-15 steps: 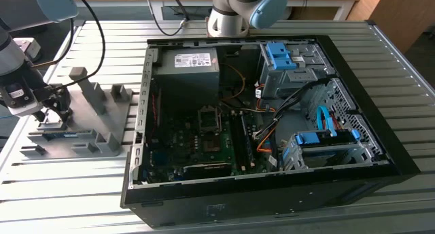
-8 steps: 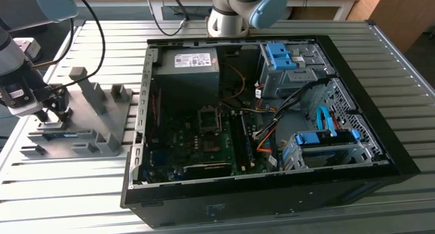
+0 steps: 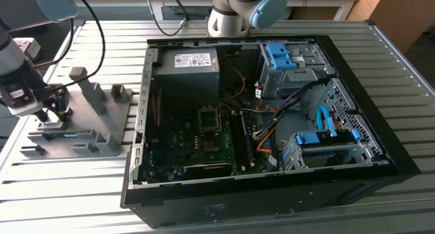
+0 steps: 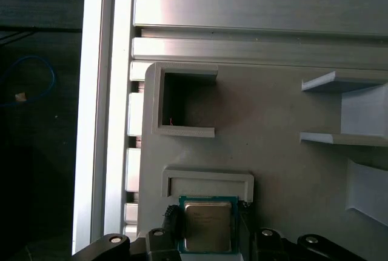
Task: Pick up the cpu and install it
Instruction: 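Pick up the cpu and move it towards the insertion slot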
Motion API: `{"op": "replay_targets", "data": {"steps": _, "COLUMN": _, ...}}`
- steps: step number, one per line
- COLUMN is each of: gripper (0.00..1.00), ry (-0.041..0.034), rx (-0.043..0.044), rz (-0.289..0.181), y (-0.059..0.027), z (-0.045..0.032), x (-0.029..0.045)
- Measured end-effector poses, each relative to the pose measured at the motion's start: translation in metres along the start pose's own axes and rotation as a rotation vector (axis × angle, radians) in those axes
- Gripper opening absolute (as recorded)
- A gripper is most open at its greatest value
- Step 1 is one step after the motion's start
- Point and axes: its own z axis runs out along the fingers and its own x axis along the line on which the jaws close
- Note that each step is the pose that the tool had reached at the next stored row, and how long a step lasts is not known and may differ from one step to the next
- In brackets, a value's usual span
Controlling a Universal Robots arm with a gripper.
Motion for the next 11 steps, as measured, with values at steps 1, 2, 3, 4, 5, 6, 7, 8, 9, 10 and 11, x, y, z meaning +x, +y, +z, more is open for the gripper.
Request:
{"op": "replay_targets", "data": {"steps": 1, "gripper": 0.47, "ry": -0.0002, "rx": -0.0001, "rz": 0.000, "y": 0.0000, "z": -0.0003, "x": 0.0000}}
{"op": "replay_targets", "data": {"steps": 2, "gripper": 0.47, "ry": -0.0003, "rx": -0.0002, "rz": 0.000, "y": 0.0000, "z": -0.0017, "x": 0.0000}}
{"op": "replay_targets", "data": {"steps": 3, "gripper": 0.47, "ry": -0.0003, "rx": -0.0001, "rz": 0.000, "y": 0.0001, "z": -0.0040, "x": 0.0001}}
{"op": "replay_targets", "data": {"steps": 4, "gripper": 0.47, "ry": -0.0001, "rx": 0.0000, "rz": 0.000, "y": 0.0001, "z": -0.0070, "x": 0.0001}}
{"op": "replay_targets", "data": {"steps": 5, "gripper": 0.47, "ry": -0.0001, "rx": -0.0001, "rz": 0.000, "y": 0.0002, "z": -0.0099, "x": 0.0002}}
{"op": "replay_targets", "data": {"steps": 6, "gripper": 0.47, "ry": 0.0000, "rx": 0.0000, "rz": 0.000, "y": 0.0002, "z": -0.0123, "x": 0.0003}}
{"op": "replay_targets", "data": {"steps": 7, "gripper": 0.47, "ry": 0.0000, "rx": 0.0000, "rz": 0.000, "y": 0.0002, "z": -0.0146, "x": 0.0003}}
{"op": "replay_targets", "data": {"steps": 8, "gripper": 0.47, "ry": 0.0000, "rx": 0.0000, "rz": 0.000, "y": 0.0003, "z": -0.0171, "x": 0.0004}}
{"op": "replay_targets", "data": {"steps": 9, "gripper": 0.47, "ry": 0.0000, "rx": 0.0000, "rz": 0.000, "y": 0.0003, "z": -0.0195, "x": 0.0004}}
{"op": "replay_targets", "data": {"steps": 10, "gripper": 0.47, "ry": -0.0001, "rx": 0.0000, "rz": 0.000, "y": 0.0003, "z": -0.0217, "x": 0.0004}}
{"op": "replay_targets", "data": {"steps": 11, "gripper": 0.47, "ry": -0.0001, "rx": -0.0001, "rz": 0.000, "y": 0.0004, "z": -0.0240, "x": 0.0005}}
